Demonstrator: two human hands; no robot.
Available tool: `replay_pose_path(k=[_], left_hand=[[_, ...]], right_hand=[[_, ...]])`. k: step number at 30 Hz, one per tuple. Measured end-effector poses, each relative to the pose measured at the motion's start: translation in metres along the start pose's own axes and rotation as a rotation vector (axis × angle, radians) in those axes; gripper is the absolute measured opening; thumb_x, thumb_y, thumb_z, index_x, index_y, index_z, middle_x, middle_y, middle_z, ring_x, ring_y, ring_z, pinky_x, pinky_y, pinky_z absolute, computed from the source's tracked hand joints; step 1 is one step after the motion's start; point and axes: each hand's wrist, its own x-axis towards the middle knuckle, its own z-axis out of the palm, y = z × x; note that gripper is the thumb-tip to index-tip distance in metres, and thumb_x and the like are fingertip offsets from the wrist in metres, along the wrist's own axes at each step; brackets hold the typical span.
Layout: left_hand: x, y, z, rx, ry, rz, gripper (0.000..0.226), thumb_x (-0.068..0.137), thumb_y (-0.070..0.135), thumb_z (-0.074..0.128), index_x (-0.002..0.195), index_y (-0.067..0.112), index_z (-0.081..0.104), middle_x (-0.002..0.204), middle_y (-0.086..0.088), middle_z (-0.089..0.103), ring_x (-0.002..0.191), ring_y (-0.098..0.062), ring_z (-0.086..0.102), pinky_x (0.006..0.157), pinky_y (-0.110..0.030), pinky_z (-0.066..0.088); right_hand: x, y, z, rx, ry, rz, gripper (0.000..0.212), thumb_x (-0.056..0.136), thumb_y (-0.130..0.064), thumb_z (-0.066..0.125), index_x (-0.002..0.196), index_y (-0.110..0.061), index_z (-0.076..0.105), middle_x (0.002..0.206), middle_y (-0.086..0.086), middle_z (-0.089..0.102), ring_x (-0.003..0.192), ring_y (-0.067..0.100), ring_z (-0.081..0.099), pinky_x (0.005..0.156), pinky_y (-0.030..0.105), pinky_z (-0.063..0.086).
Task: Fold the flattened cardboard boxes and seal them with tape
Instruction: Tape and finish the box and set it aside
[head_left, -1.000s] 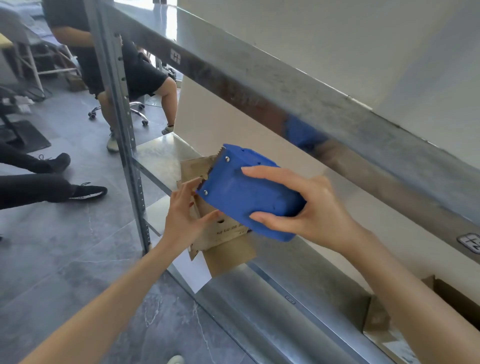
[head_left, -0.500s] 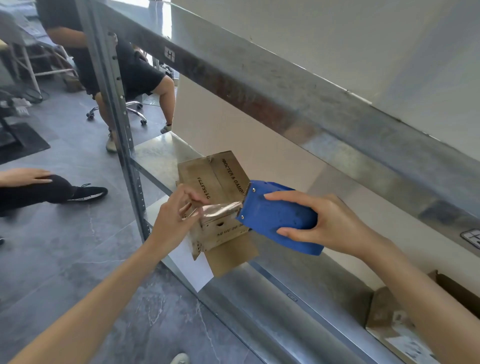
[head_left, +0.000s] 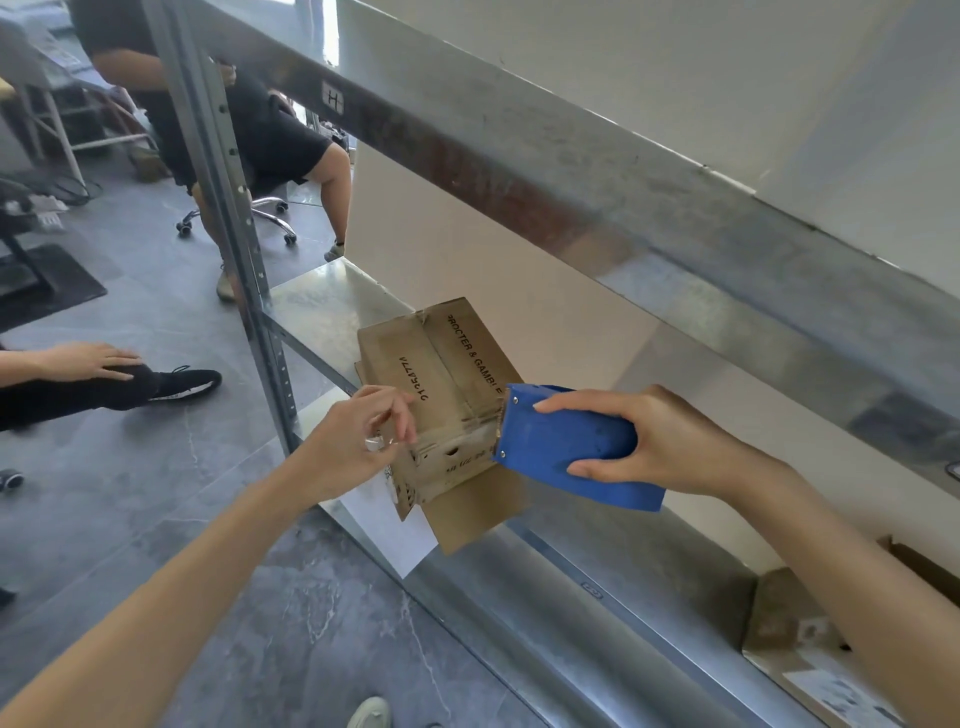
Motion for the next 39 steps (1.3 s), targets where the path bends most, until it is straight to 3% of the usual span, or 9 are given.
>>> replay_pose_path(k=[8, 11, 14, 19, 22, 26, 30, 33, 39], left_hand=[[0.000, -0.006, -0.008, 0.031, -0.091, -0.025, 0.034, 0.075, -0.007, 0.075, 0.079, 0.024, 0.062, 0.097, 0.018, 0.065, 0.123, -0.004, 0.050, 0.098, -0.029, 0.048], [0.002, -0.002, -0.012, -0.017, -0.153, -0.053, 0.031, 0.068, 0.016, 0.091, 0.082, 0.028, 0.067, 0.104, 0.020, 0.065, 0.124, -0.003, 0.049, 0.099, -0.027, 0.046], [0.005, 0.002, -0.016, -0.163, -0.164, -0.100, 0.024, 0.072, 0.037, 0.088, 0.084, 0.026, 0.071, 0.110, 0.019, 0.065, 0.127, -0.003, 0.050, 0.103, -0.028, 0.041], [0.008, 0.003, -0.016, -0.089, -0.194, -0.066, 0.009, 0.094, 0.015, 0.068, 0.090, 0.022, 0.063, 0.103, 0.010, 0.065, 0.123, -0.011, 0.051, 0.106, -0.039, 0.044], [0.009, 0.006, -0.015, -0.005, -0.223, -0.042, 0.010, 0.095, 0.020, 0.067, 0.099, 0.027, 0.062, 0.101, 0.015, 0.064, 0.115, -0.006, 0.051, 0.098, -0.030, 0.042], [0.011, 0.009, -0.012, 0.034, -0.215, -0.026, 0.011, 0.091, 0.018, 0.071, 0.099, 0.026, 0.069, 0.094, 0.016, 0.066, 0.109, -0.001, 0.053, 0.098, -0.020, 0.039], [0.012, 0.010, -0.010, 0.020, -0.195, -0.048, 0.006, 0.087, 0.018, 0.075, 0.088, 0.023, 0.072, 0.109, 0.008, 0.062, 0.109, -0.002, 0.055, 0.095, -0.007, 0.036], [0.013, 0.012, -0.008, 0.013, -0.201, -0.030, 0.008, 0.088, 0.015, 0.074, 0.087, 0.022, 0.071, 0.107, 0.011, 0.060, 0.103, 0.001, 0.054, 0.093, -0.004, 0.037], [0.014, 0.012, -0.006, 0.001, -0.266, 0.019, 0.004, 0.091, 0.022, 0.070, 0.087, 0.020, 0.068, 0.102, 0.013, 0.065, 0.125, -0.002, 0.042, 0.104, -0.011, 0.028]], right_hand=[[-0.002, 0.013, -0.001, -0.050, 0.019, 0.019, 0.057, 0.081, -0.042, 0.077, 0.124, -0.067, 0.050, 0.076, -0.014, 0.062, 0.061, 0.013, 0.053, 0.053, 0.016, 0.039], [-0.003, 0.016, 0.000, -0.070, 0.011, 0.027, 0.057, 0.080, -0.043, 0.076, 0.123, -0.069, 0.049, 0.070, -0.016, 0.059, 0.057, 0.011, 0.049, 0.052, 0.015, 0.036], [-0.003, 0.017, 0.000, -0.086, 0.006, 0.023, 0.057, 0.080, -0.040, 0.077, 0.123, -0.067, 0.050, 0.064, -0.020, 0.054, 0.053, 0.009, 0.045, 0.051, 0.013, 0.034], [-0.009, 0.021, -0.004, -0.057, -0.005, 0.033, 0.058, 0.080, -0.040, 0.078, 0.122, -0.068, 0.050, 0.068, 0.002, 0.059, 0.053, 0.012, 0.043, 0.050, 0.019, 0.036], [-0.012, 0.022, -0.005, -0.044, -0.015, 0.048, 0.057, 0.081, -0.042, 0.077, 0.124, -0.067, 0.050, 0.079, 0.005, 0.067, 0.063, 0.022, 0.058, 0.059, 0.038, 0.051], [-0.019, 0.025, -0.009, -0.031, 0.007, 0.073, 0.057, 0.079, -0.045, 0.076, 0.126, -0.066, 0.051, 0.086, 0.004, 0.069, 0.071, 0.029, 0.061, 0.064, 0.044, 0.054], [-0.027, 0.024, -0.010, -0.053, -0.028, 0.076, 0.055, 0.080, -0.046, 0.075, 0.125, -0.065, 0.051, 0.073, 0.007, 0.062, 0.059, 0.023, 0.049, 0.056, 0.036, 0.045], [-0.030, 0.022, -0.007, -0.079, -0.046, 0.083, 0.050, 0.083, -0.044, 0.074, 0.122, -0.063, 0.050, 0.058, 0.004, 0.044, 0.049, 0.013, 0.035, 0.047, 0.020, 0.029], [-0.030, 0.019, -0.006, -0.142, -0.056, 0.138, 0.037, 0.085, -0.050, 0.067, 0.110, -0.064, 0.045, 0.051, -0.002, 0.031, 0.047, 0.013, 0.029, 0.052, 0.019, 0.036]])
